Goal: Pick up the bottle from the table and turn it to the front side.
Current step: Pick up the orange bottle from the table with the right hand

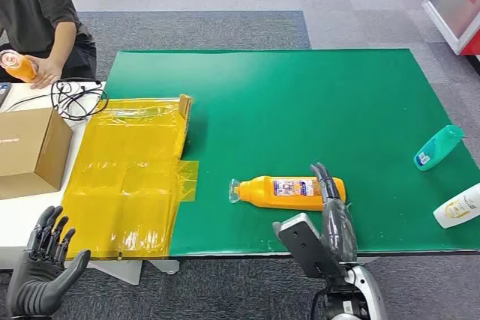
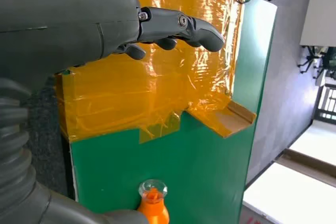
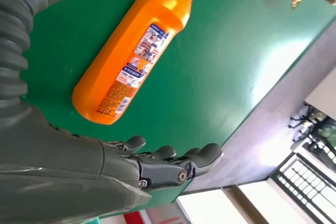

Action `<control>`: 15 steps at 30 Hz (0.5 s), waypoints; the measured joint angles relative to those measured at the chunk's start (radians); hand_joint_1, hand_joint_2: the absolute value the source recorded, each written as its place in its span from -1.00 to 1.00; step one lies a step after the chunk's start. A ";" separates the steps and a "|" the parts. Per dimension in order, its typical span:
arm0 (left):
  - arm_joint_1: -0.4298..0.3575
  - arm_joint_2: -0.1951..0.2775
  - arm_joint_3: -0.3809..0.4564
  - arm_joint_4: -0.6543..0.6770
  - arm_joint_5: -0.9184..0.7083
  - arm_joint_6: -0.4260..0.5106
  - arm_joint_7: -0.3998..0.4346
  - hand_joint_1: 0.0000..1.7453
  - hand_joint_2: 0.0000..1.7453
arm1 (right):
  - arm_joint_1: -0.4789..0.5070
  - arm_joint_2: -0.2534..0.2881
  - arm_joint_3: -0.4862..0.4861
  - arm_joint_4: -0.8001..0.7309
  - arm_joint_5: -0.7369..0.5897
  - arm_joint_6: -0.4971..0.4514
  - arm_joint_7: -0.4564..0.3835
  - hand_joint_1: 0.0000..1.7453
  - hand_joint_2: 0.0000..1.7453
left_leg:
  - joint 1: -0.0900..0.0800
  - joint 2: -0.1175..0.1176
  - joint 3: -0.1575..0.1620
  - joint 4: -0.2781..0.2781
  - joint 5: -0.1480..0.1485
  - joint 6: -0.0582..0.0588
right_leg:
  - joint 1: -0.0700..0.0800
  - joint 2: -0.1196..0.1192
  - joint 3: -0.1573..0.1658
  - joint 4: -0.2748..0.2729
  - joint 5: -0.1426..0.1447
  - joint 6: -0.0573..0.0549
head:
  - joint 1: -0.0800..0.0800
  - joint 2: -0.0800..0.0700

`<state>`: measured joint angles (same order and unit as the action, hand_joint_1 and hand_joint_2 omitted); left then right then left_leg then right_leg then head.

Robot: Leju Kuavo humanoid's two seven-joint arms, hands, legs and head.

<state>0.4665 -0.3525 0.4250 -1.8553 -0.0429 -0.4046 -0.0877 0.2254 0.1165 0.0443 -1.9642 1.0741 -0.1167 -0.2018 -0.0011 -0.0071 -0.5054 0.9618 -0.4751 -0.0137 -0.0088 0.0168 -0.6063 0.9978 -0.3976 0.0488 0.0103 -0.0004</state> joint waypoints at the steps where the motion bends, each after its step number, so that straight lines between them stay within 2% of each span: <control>1: -0.004 0.000 0.000 0.000 -0.005 -0.004 -0.001 -1.00 1.00 | -0.006 -0.003 0.000 0.002 0.008 0.009 0.007 -1.00 1.00 | 0.000 0.000 0.000 0.000 0.000 0.000 | 0.000 0.000 0.000 0.000 0.000 0.000 | 0.000 0.000; 7: -0.039 0.000 0.013 0.009 -0.062 -0.067 -0.017 -1.00 1.00 | -0.072 -0.049 0.000 0.039 0.070 0.145 0.068 -1.00 1.00 | 0.000 0.000 0.000 0.000 0.000 0.000 | 0.000 0.000 0.000 0.000 0.000 0.000 | 0.000 0.000; 15: -0.093 0.000 0.052 0.044 -0.161 -0.173 -0.050 -1.00 1.00 | -0.186 -0.167 0.005 0.163 0.082 0.268 0.102 -1.00 1.00 | 0.000 0.000 0.000 0.000 0.000 0.000 | 0.000 0.000 0.000 0.000 0.000 0.000 | 0.000 0.000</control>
<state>0.3733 -0.3525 0.4767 -1.8110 -0.2043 -0.5776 -0.1374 0.0397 -0.0509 0.0494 -1.8008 1.1564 0.1514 -0.0996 -0.0014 -0.0072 -0.5053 0.9619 -0.4749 -0.0135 -0.0090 0.0167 -0.6059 0.9978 -0.3975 0.0490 0.0104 -0.0004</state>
